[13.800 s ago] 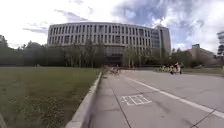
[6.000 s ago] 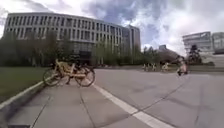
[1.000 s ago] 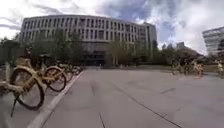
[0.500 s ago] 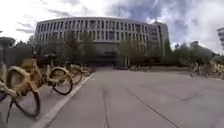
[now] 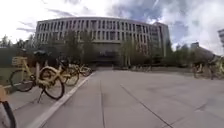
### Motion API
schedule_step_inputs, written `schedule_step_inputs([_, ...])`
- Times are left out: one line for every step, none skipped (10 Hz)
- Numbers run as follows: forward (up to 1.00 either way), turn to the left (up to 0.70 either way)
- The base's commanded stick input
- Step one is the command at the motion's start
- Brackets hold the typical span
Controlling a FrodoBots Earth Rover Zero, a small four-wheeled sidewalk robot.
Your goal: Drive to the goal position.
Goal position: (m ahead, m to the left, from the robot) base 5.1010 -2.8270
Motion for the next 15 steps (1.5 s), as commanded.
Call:
schedule_step_inputs([0.70,0.00])
schedule_step_inputs([0.70,0.00])
schedule_step_inputs([0.70,0.00])
schedule_step_inputs([0.70,0.00])
schedule_step_inputs([0.70,0.00])
schedule_step_inputs([0.70,0.19])
schedule_step_inputs([0.70,0.31])
schedule_step_inputs([0.70,0.23])
schedule_step_inputs([0.70,0.01])
schedule_step_inputs([0.70,0.00])
schedule_step_inputs([0.70,0.00])
schedule_step_inputs([0.70,0.00])
schedule_step_inputs([0.70,0.00])
schedule_step_inputs([0.70,0.00])
schedule_step_inputs([0.70,0.00])
